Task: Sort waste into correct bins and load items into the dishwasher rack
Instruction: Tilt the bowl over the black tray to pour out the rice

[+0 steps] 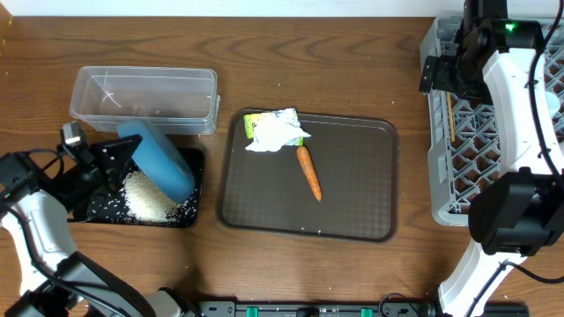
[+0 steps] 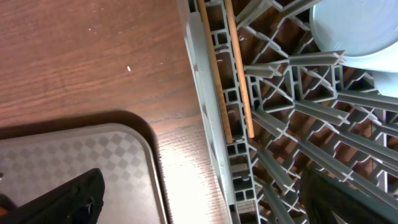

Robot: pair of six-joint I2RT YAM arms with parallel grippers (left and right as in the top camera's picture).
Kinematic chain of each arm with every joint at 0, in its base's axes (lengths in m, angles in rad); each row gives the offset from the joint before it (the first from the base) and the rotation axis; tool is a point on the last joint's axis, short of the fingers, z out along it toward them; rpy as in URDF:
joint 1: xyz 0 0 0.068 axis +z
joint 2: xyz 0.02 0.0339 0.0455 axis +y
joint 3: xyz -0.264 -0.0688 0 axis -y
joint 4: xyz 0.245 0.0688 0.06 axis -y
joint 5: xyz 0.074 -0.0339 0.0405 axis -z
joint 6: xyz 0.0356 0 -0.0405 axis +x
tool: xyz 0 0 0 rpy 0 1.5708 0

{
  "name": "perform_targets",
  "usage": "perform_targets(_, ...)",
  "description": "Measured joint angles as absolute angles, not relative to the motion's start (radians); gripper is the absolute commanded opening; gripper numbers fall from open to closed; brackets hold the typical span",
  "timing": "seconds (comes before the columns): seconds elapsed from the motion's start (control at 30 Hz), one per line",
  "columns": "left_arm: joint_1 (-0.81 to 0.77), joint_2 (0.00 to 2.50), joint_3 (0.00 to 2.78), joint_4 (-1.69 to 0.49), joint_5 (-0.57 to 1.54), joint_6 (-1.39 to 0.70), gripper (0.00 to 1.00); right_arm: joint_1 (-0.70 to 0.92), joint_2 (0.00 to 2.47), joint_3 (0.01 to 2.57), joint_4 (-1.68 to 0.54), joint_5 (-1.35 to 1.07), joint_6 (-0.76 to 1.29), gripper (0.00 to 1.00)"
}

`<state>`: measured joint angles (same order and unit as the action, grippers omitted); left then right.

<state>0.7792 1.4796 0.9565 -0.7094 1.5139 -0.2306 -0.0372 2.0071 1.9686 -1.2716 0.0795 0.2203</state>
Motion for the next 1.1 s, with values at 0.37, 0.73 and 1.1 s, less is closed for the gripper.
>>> perform_targets(0.37, 0.832, 1.48, 0.954, -0.713, 1.528, -0.257, 0.06, -0.037, 2.007, 1.969, -1.272, 0.08, 0.22, 0.99)
perform_targets(0.73, 0.865, 1.479, 0.944, -0.733, 1.541, -0.275, 0.06, -0.037, 2.007, 1.969, -1.271, 0.08, 0.22, 0.99)
perform_targets(1.1, 0.862, 1.457, 0.941, -0.759, 1.539, -0.272, 0.06, -0.037, 2.007, 1.969, -1.272, 0.08, 0.22, 0.99)
